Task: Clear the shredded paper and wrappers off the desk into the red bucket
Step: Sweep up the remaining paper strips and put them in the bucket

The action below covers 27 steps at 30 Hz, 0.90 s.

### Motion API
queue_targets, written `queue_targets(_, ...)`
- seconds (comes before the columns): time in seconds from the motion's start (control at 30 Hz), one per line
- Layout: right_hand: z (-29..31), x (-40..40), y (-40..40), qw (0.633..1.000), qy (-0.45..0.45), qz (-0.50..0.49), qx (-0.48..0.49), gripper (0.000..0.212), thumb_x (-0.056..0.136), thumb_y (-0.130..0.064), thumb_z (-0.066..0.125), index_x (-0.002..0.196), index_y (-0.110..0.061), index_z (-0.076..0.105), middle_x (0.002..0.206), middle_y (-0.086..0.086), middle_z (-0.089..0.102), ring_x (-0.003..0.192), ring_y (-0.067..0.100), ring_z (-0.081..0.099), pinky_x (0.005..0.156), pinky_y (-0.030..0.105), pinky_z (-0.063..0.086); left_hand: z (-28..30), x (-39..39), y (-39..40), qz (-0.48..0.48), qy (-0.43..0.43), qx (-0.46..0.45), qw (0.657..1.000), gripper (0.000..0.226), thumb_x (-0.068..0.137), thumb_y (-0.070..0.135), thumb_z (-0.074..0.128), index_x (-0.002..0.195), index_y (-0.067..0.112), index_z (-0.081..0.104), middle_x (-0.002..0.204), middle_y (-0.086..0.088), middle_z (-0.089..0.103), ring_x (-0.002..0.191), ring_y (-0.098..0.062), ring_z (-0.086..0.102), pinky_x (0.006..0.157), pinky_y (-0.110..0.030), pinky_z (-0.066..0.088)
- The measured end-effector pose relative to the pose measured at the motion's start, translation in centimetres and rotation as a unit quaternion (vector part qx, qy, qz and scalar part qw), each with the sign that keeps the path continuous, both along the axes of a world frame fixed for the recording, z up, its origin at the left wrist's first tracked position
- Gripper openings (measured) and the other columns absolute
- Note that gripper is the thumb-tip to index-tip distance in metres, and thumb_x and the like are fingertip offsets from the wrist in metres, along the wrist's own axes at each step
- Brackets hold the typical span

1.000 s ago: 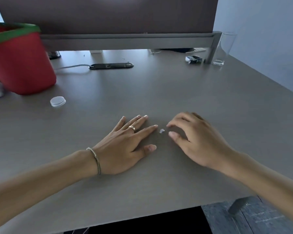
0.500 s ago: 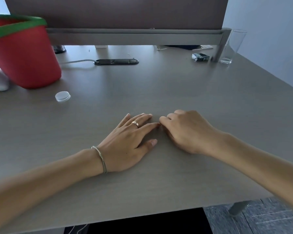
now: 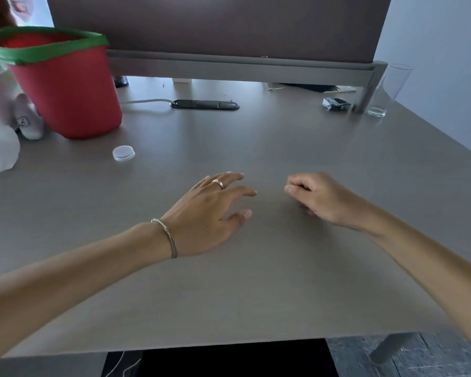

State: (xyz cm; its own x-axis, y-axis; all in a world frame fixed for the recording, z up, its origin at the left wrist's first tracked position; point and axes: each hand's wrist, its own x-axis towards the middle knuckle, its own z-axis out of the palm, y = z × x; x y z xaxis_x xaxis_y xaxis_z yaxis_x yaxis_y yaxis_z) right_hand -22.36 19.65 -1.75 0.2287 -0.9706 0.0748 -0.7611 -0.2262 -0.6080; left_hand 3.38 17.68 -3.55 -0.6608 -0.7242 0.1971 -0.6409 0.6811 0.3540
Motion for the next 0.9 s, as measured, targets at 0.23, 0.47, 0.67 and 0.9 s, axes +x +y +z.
queue_targets(0.23, 1.3, 3.3, -4.2, 0.998, 0.042, 0.032, -0.021, 0.04, 0.102, -0.014, 0.054, 0.064, -0.011, 0.042, 0.054, 0.002, 0.045, 0.05, 0.014, 0.038, 0.055, 0.039, 0.036, 0.8, 2.5, -2.0, 0.071, 0.005, -0.003, 0.997, 0.041, 0.099, 0.046, 0.05, 0.138, 0.036, 0.053, 0.156, 0.009, 0.039, 0.144, -0.009, 0.03, 0.115, -0.022, 0.018)
queue_targets(0.47, 5.6, 12.1, -9.8, 0.975, 0.153, 0.116, -0.112, 0.038, 0.098, -0.026, 0.054, 0.064, -0.015, 0.041, 0.051, -0.002, 0.047, 0.049, 0.013, 0.039, 0.054, 0.034, 0.034, 3.9, 8.8, -4.9, 0.181, -0.008, -0.029, 0.983, 0.042, 0.097, 0.039, 0.055, 0.138, 0.029, 0.055, 0.145, 0.005, 0.05, 0.134, -0.017, 0.045, 0.109, -0.028, 0.03)
queue_targets(0.67, 9.7, 19.7, -15.6, 0.971, 0.087, 0.127, -0.184, 0.037, 0.099, -0.022, 0.05, 0.066, -0.012, 0.038, 0.057, 0.0, 0.042, 0.054, 0.017, 0.034, 0.053, 0.035, 0.027, 8.0, 15.1, -8.4, 0.27, -0.004, -0.075, 0.96, 0.043, 0.09, 0.038, 0.057, 0.133, 0.029, 0.059, 0.143, 0.003, 0.052, 0.131, -0.023, 0.049, 0.107, -0.036, 0.041)
queue_targets(0.9, 13.7, 26.4, -23.3, 0.968, 0.017, 0.097, -0.23, 0.035, 0.102, -0.027, 0.049, 0.072, -0.01, 0.045, 0.057, 0.0, 0.044, 0.057, 0.022, 0.041, 0.058, 0.038, 0.034, 13.0, 20.8, -12.1, 0.343, -0.005, -0.105, 0.933, 0.043, 0.088, 0.039, 0.058, 0.129, 0.028, 0.061, 0.128, -0.003, 0.063, 0.117, -0.027, 0.058, 0.1, -0.039, 0.048)
